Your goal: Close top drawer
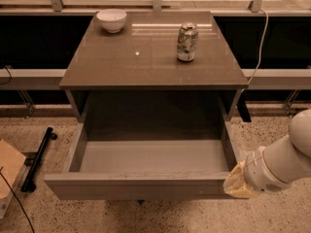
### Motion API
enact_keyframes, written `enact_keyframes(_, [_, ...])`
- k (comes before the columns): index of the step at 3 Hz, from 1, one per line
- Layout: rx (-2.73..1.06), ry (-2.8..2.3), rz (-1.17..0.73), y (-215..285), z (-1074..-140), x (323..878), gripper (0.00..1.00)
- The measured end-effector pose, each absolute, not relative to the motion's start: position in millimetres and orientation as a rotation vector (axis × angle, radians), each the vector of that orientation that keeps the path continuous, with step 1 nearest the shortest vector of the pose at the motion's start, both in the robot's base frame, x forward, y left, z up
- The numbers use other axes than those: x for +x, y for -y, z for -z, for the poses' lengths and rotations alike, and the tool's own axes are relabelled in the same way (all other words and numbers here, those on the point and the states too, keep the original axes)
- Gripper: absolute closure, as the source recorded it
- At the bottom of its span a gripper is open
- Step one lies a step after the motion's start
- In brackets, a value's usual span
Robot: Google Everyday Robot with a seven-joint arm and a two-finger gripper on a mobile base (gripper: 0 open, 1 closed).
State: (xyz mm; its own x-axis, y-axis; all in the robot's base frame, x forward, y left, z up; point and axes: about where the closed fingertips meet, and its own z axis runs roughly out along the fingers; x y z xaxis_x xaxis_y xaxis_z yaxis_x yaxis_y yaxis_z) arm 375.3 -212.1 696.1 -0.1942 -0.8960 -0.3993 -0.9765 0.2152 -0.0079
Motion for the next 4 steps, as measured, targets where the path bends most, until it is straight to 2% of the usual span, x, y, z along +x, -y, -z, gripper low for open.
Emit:
enact_keyframes(3, [-1.744,-2.172,-0.432,214,-642,383,1.0])
enact_keyframes(4, [-1.713,-2.155,-0.472,217,-641,414,1.0])
